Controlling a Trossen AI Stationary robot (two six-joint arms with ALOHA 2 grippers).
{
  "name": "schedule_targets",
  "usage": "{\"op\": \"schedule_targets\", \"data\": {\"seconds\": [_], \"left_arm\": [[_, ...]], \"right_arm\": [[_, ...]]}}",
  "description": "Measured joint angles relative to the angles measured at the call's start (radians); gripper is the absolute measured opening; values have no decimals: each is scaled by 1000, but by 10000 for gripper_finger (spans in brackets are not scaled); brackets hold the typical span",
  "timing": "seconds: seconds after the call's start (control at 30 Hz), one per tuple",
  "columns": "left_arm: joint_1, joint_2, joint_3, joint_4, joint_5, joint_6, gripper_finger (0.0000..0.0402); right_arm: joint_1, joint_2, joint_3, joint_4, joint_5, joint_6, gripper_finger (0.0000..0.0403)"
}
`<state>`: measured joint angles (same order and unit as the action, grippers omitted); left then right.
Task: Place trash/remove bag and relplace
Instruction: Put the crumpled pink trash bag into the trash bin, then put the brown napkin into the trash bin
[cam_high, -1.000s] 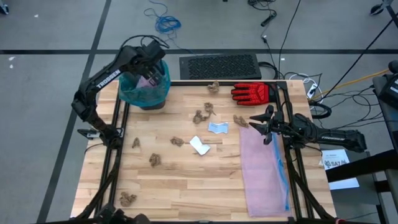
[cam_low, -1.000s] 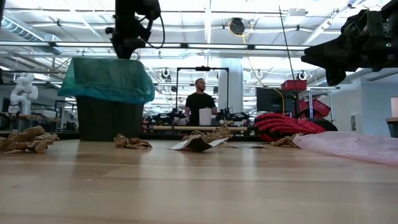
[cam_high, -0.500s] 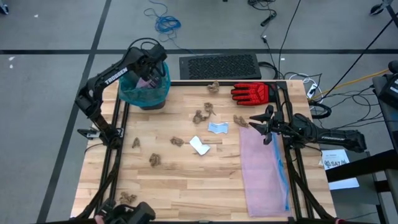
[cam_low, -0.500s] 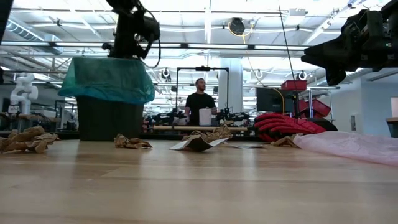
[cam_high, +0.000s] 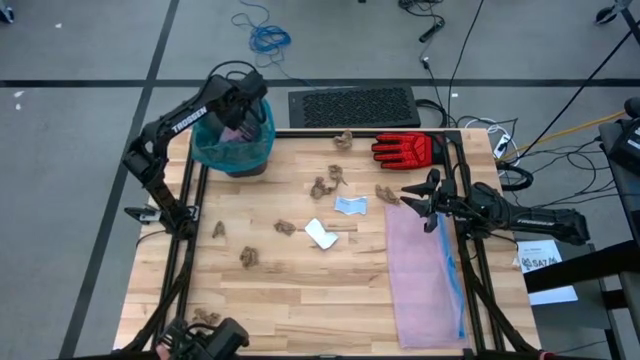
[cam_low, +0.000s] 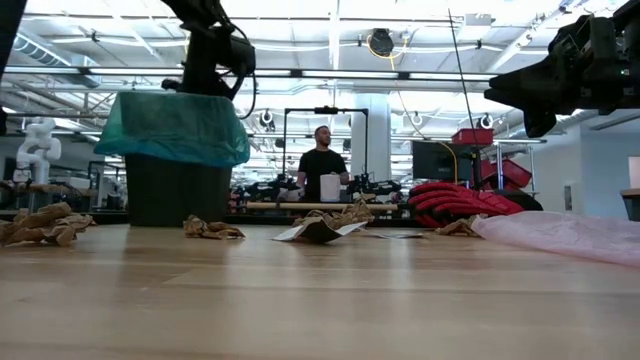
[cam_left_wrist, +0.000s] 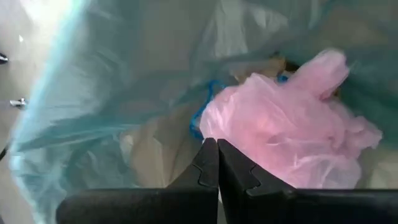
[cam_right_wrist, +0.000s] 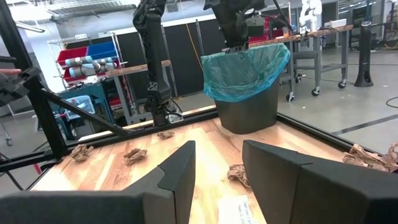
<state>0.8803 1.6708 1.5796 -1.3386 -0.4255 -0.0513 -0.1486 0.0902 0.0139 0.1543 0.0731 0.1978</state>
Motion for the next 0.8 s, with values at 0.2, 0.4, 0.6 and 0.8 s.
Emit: {"op": "schedule_targets", "data": {"seconds": [0.2, 0.4, 0.6, 0.8], "left_arm": [[0, 1, -113, 51, 3, -7, 1], [2, 1, -163, 73, 3, 9, 1], [2, -26, -103, 63, -13, 36, 0], [2, -37, 40, 11, -84, 40, 0]], "right_arm": [[0, 0, 0, -1, 0, 0, 128], [0, 0, 0, -1, 0, 0, 128], [0, 0, 0, -1, 0, 0, 128], [0, 0, 0, 0, 0, 0, 128]]}}
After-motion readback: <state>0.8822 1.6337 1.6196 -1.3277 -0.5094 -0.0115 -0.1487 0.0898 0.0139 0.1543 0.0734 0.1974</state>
